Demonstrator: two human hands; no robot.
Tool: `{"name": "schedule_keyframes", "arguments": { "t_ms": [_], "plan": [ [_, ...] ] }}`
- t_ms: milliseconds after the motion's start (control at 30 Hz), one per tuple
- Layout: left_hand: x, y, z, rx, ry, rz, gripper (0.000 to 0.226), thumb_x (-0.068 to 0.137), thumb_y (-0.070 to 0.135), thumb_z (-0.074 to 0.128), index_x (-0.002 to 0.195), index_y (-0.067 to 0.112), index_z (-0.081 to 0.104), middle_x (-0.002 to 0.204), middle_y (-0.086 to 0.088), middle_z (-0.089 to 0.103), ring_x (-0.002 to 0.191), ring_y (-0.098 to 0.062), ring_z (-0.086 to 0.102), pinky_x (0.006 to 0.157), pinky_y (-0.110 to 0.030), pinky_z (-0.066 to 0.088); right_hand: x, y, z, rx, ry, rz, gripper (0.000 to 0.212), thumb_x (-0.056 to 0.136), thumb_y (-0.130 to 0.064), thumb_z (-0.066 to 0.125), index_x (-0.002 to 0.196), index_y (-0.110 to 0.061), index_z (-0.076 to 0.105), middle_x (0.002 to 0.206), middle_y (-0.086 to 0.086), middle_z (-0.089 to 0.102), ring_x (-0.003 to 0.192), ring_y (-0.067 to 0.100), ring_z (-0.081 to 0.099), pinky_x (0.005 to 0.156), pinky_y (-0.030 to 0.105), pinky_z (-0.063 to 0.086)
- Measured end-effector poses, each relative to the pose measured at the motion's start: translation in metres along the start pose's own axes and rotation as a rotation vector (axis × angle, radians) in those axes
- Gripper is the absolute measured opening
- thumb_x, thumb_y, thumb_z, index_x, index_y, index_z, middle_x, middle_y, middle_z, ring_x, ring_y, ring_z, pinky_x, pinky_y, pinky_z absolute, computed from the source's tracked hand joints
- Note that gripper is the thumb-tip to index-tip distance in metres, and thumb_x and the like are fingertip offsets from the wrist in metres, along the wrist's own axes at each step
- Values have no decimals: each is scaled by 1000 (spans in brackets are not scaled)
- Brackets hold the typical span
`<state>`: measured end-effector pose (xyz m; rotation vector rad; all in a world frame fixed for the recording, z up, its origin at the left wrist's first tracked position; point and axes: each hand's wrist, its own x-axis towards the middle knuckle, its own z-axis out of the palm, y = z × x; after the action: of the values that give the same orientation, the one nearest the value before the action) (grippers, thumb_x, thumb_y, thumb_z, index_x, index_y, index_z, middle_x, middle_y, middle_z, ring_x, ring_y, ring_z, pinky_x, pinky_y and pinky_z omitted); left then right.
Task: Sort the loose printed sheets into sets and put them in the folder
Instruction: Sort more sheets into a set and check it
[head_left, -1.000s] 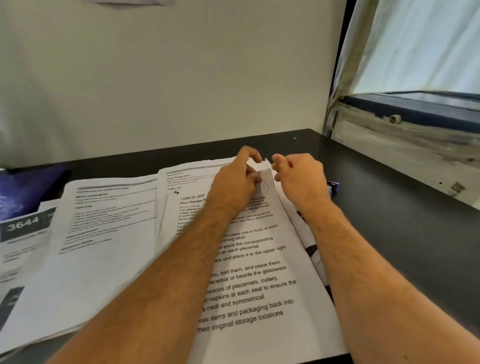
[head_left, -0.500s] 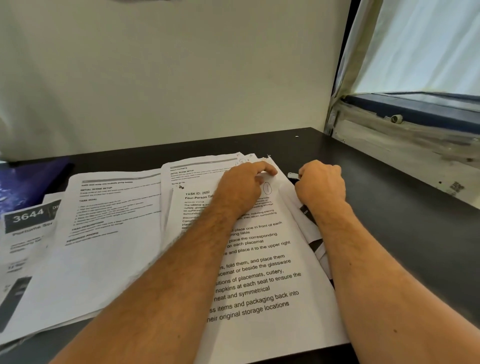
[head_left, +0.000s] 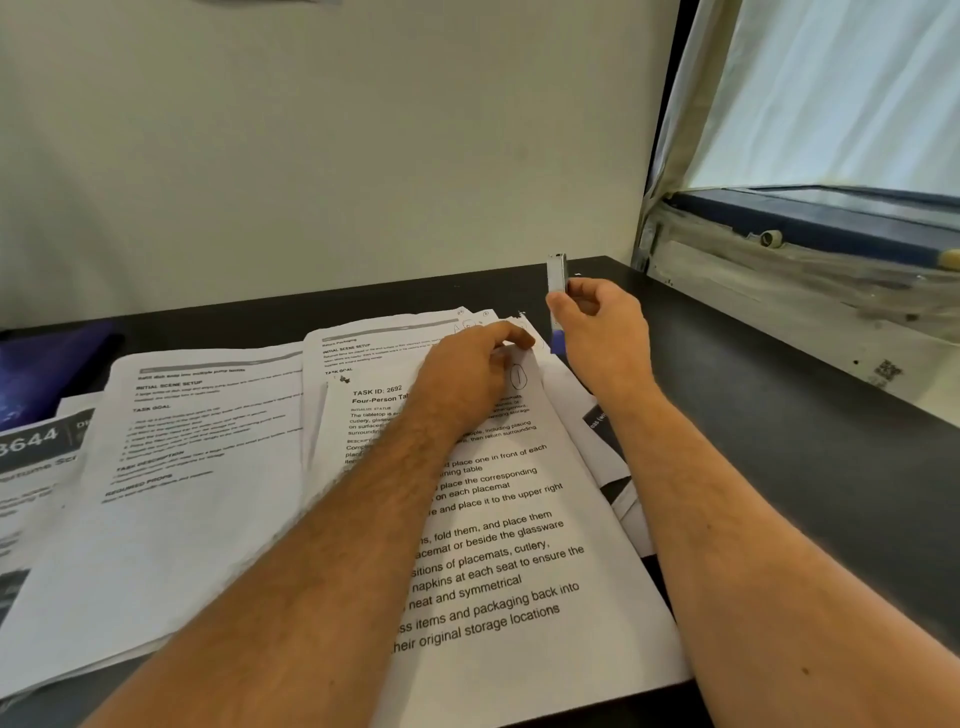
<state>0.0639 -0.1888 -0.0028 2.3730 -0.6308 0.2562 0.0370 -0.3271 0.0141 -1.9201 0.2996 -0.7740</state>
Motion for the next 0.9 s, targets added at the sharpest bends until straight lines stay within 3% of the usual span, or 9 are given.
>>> {"name": "schedule_keyframes", "arguments": {
  "t_ms": [133, 333, 533, 733, 900],
  "plan": [
    [0, 1, -1, -70, 38, -10, 26, 104, 23, 48, 122, 29, 65, 121, -1, 68, 107, -18, 63, 102, -38, 50, 1, 1, 7, 232, -9, 150, 32, 98, -29, 60, 126, -14, 61, 111, -1, 66, 98, 13, 65, 93, 31, 56],
    [2, -6, 1, -176, 76, 20, 17, 102, 24, 54, 115, 30, 64, 106, 2, 69, 97, -12, 66, 87, -23, 52, 1, 5, 7, 424, -75, 367, 34, 97, -35, 60, 126, -17, 58, 111, 11, 70, 85, 24, 75, 73, 44, 63],
    [3, -8, 2, -183, 102, 36, 21, 102, 21, 54, 120, 24, 64, 105, 5, 67, 91, -7, 63, 74, -7, 41, -2, 2, 9, 431, -151, 377, 38, 97, -38, 60, 127, -15, 58, 112, 9, 70, 76, 22, 76, 61, 36, 63],
    [3, -8, 1, -192, 104, 45, 21, 101, 20, 56, 121, 22, 64, 107, 0, 71, 94, -11, 66, 85, -19, 51, -3, 3, 10, 380, -145, 313, 31, 95, -36, 62, 113, -12, 68, 91, 1, 71, 67, 16, 75, 58, 28, 61],
    [2, -7, -1, -225, 118, 29, 19, 100, 18, 58, 118, 24, 61, 99, 1, 71, 91, -12, 69, 85, -25, 56, -2, 4, 12, 380, -144, 313, 29, 96, -35, 61, 110, -12, 69, 92, 2, 73, 70, 17, 76, 64, 32, 63]
  ]
}}
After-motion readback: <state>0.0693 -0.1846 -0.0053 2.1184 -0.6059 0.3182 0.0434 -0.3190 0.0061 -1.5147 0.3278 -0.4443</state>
